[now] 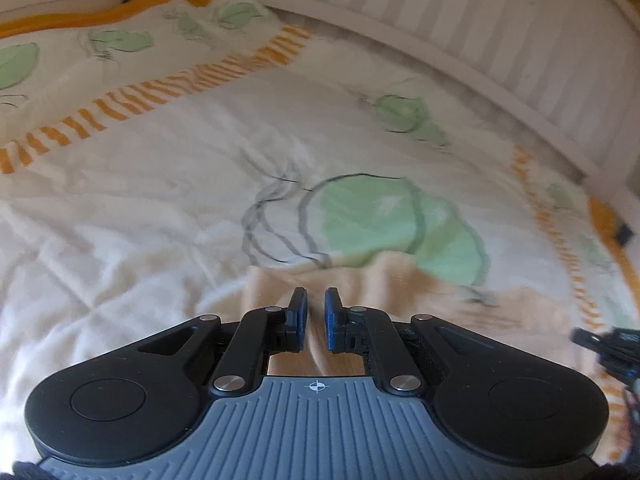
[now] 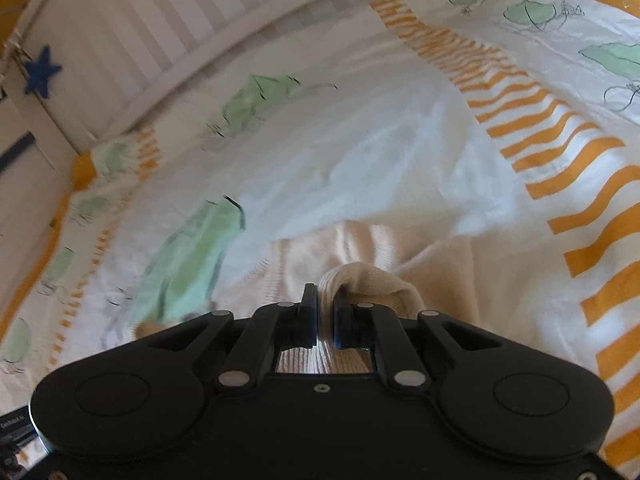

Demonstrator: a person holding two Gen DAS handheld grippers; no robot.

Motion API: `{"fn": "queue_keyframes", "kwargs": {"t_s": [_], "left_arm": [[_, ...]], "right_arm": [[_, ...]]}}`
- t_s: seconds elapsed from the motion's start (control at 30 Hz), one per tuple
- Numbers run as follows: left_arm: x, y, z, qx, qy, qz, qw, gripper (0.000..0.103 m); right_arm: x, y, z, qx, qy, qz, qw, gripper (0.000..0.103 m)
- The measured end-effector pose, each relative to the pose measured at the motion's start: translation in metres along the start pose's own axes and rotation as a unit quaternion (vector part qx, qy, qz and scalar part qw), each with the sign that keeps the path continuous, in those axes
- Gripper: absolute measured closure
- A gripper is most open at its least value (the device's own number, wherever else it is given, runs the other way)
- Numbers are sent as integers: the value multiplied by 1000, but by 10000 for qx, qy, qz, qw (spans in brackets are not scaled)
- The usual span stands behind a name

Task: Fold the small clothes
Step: 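Grasp the ribbed hem with both grippers and lift it, then fold the hem up over the sweater body and open both grippers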

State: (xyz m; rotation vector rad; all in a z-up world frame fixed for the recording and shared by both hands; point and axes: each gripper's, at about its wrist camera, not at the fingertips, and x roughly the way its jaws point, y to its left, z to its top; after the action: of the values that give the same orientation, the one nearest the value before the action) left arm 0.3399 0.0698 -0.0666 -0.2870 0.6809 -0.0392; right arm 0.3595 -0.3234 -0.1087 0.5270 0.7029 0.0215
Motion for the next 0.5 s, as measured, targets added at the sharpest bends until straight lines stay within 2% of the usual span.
{"fn": "queue_keyframes", "kwargs": {"t_s": [0.03,0.1,0.13,0.2,0.27,0.33,0.4,0.5], "left_arm": [[3,3,1,-46,-42,108,9999,86],[9,13,3,-268,-109,150,9995,66],[10,19,6,-412,-139,127,9990,61],[9,28,12,-595,-171,164,9979,59],[3,32,18,-549,-224,185,9981,58],[-11,33,19,-243,-244,175,9993,52],[-24,31,13,179,-180,264,9993,45],[-42,23,-5,956,-21,283,9950,45]], "right_arm": [[4,-2,0,31,48,-57,10000,86],[8,-4,-2,84,46,-93,9999,85],[8,-4,-2,74,38,-87,9999,85],[4,-1,-2,-54,-22,-94,9999,80],[-5,2,0,-236,-193,-45,9995,66],[-20,5,-1,-458,-431,-39,9980,40],[-36,8,-4,-734,-633,-102,9952,38],[-56,13,-14,-1137,-639,-100,9914,38]]}}
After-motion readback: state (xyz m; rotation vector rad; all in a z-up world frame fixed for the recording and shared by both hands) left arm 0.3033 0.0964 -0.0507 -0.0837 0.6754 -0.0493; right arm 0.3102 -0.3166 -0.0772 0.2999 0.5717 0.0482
